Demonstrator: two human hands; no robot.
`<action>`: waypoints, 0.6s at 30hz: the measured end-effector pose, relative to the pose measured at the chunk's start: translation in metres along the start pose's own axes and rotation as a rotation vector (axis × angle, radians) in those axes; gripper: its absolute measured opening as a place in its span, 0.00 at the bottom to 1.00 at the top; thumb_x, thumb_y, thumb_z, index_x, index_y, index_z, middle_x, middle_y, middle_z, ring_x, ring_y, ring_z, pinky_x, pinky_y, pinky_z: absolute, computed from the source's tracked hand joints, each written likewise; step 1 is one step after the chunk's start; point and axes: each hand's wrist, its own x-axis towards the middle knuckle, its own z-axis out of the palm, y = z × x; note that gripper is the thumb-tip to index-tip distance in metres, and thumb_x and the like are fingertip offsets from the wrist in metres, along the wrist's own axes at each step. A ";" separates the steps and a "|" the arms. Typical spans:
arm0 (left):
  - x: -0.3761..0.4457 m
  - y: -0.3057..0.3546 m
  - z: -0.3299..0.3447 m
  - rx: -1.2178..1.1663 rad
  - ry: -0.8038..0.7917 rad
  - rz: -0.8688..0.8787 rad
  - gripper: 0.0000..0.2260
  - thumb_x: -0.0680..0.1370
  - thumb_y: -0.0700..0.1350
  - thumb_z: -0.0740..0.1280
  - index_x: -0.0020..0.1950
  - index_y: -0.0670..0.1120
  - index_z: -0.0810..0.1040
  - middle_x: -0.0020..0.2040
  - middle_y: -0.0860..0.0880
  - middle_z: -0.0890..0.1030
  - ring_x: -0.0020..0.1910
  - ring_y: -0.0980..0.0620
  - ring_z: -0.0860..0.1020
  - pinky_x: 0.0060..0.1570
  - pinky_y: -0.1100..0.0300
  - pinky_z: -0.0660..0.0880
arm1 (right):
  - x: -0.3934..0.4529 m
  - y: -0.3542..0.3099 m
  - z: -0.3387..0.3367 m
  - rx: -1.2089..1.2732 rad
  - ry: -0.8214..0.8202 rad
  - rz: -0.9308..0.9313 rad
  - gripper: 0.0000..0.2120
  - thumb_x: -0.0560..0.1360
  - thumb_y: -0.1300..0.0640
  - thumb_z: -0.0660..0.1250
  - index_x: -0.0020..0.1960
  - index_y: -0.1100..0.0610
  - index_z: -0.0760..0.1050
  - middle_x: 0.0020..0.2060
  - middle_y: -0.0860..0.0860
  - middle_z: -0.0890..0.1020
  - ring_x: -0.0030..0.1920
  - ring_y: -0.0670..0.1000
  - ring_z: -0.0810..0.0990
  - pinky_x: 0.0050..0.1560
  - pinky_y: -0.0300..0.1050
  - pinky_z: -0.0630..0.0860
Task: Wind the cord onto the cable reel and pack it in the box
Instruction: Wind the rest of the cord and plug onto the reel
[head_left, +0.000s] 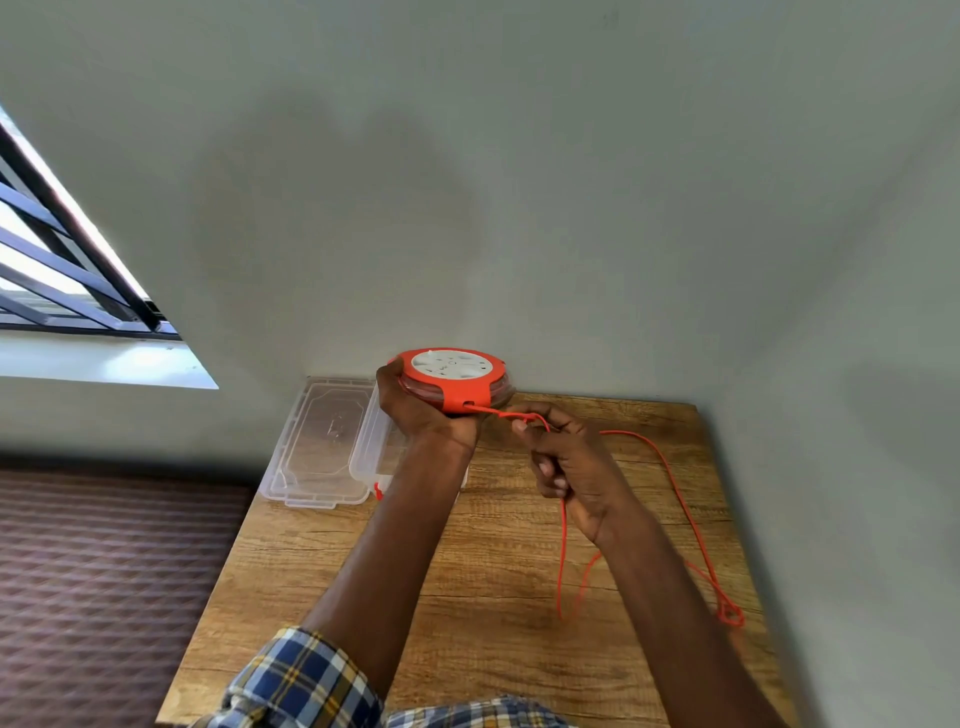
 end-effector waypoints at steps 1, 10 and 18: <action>0.000 0.000 0.000 0.002 -0.001 -0.003 0.29 0.77 0.59 0.64 0.75 0.45 0.78 0.72 0.36 0.79 0.70 0.31 0.76 0.71 0.29 0.70 | -0.001 0.000 0.001 -0.017 -0.003 -0.022 0.14 0.72 0.49 0.77 0.56 0.51 0.85 0.25 0.52 0.73 0.21 0.44 0.61 0.23 0.35 0.58; -0.003 -0.001 0.000 0.013 0.014 -0.016 0.29 0.78 0.58 0.63 0.75 0.45 0.77 0.73 0.36 0.78 0.71 0.31 0.76 0.71 0.30 0.70 | -0.001 -0.007 0.015 -0.100 0.151 -0.210 0.15 0.77 0.44 0.72 0.50 0.55 0.87 0.42 0.59 0.87 0.33 0.50 0.82 0.30 0.42 0.74; -0.007 -0.003 0.009 0.015 -0.028 -0.004 0.30 0.79 0.57 0.61 0.76 0.42 0.76 0.70 0.37 0.79 0.74 0.31 0.73 0.74 0.30 0.68 | -0.001 -0.009 0.000 0.090 -0.011 -0.006 0.18 0.68 0.46 0.81 0.54 0.52 0.84 0.44 0.62 0.85 0.30 0.48 0.78 0.30 0.41 0.74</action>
